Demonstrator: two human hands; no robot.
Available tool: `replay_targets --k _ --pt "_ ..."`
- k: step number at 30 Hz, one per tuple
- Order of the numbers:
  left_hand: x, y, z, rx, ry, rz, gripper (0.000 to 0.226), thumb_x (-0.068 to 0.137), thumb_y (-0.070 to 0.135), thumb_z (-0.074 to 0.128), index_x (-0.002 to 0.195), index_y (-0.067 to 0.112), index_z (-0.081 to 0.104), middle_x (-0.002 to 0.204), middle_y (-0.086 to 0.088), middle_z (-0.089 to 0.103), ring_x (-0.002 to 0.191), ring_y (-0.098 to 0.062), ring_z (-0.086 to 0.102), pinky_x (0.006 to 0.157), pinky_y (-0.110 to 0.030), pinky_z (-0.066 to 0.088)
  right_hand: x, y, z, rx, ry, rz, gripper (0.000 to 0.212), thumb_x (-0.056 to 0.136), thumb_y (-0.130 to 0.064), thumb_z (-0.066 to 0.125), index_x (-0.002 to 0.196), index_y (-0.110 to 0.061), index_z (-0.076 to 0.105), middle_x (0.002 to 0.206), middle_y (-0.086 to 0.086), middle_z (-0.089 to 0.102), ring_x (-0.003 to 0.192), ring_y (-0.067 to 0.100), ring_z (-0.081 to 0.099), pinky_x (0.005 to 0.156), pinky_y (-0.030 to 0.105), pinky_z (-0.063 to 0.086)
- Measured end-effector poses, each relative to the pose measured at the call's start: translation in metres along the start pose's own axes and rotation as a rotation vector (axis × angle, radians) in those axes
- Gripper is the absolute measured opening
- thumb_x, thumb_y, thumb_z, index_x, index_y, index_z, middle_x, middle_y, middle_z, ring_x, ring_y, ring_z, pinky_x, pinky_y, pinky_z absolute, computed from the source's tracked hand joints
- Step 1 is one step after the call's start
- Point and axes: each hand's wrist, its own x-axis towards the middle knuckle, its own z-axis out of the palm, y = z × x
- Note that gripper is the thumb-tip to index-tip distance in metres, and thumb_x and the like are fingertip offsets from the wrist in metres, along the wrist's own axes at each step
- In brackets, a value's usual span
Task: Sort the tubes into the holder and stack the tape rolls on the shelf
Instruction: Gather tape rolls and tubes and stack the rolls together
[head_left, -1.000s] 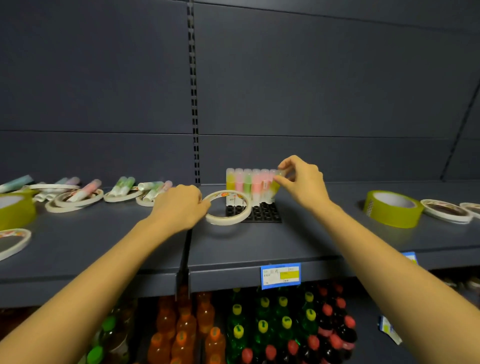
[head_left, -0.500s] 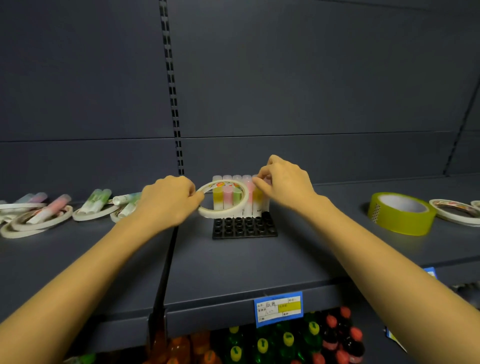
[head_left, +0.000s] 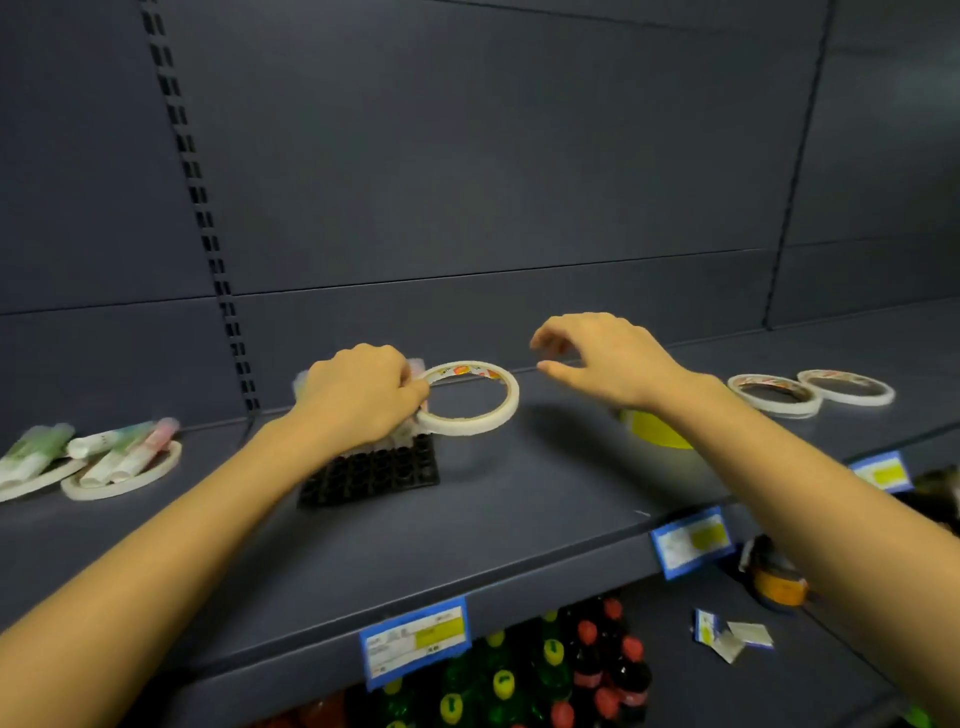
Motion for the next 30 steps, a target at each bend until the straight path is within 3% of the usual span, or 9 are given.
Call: replay_targets --k 6,10,16,20,26,30 --pt "0.032 0.095 0.014 -0.02 0.017 0.052 0.037 0.092 0.038 0.045 0.065 0.016 0.058 0.06 0.0 0.05 0.069 -0.029 0.052 0.057 -0.028 0.032 -0.034 0.092 -0.033 -0.054 -0.027 0.09 0.027 0.09 -0.037 0.055 0.116 -0.027 0.056 0.117 -0.011 0.062 0.11 0.013 0.056 0.078 0.028 0.041" --pt "0.052 0.166 0.028 -0.084 0.031 0.083 0.035 0.092 0.038 0.045 0.07 0.016 0.061 0.065 -0.002 0.053 0.069 -0.028 0.053 0.06 -0.029 0.034 -0.053 0.163 -0.059 -0.071 -0.042 0.14 0.024 0.09 -0.035 0.056 0.112 -0.027 0.058 0.112 -0.007 0.065 0.102 0.014 0.059 0.081 0.032 0.048" --pt "0.09 0.264 0.059 -0.088 0.037 0.073 0.036 0.09 0.034 0.046 0.058 0.018 0.05 0.056 0.002 0.044 0.053 -0.017 0.043 0.048 -0.024 0.026 -0.082 0.255 -0.082 -0.051 -0.003 0.207 0.017 0.09 -0.033 0.056 0.105 -0.028 0.062 0.105 -0.007 0.066 0.096 0.015 0.061 0.08 0.034 0.051" --pt "0.115 0.313 0.08 -0.045 0.018 0.046 0.027 0.09 0.034 0.047 0.073 0.014 0.054 0.061 0.001 0.044 0.066 -0.024 0.048 0.058 -0.027 0.032 -0.094 0.3 -0.088 -0.039 -0.024 0.222 0.015 0.089 -0.033 0.056 0.102 -0.03 0.063 0.099 -0.01 0.064 0.092 0.013 0.06 0.078 0.032 0.05" --pt "0.135 0.355 0.11 0.08 -0.034 0.014 0.017 0.09 0.028 0.049 0.08 0.015 0.053 0.091 -0.007 0.065 0.077 -0.026 0.054 0.065 -0.029 0.037 -0.101 0.337 -0.082 0.029 -0.022 0.219 0.014 0.089 -0.033 0.056 0.101 -0.03 0.063 0.093 -0.013 0.062 0.091 0.012 0.06 0.078 0.031 0.049" --pt "0.138 0.362 0.126 0.156 -0.076 0.004 0.024 0.091 0.028 0.047 0.098 0.01 0.062 0.105 -0.009 0.067 0.095 -0.028 0.062 0.069 -0.03 0.036 -0.097 0.343 -0.073 0.061 -0.028 0.199 0.013 0.089 -0.033 0.055 0.1 -0.032 0.063 0.092 -0.014 0.063 0.09 0.012 0.061 0.078 0.031 0.05"
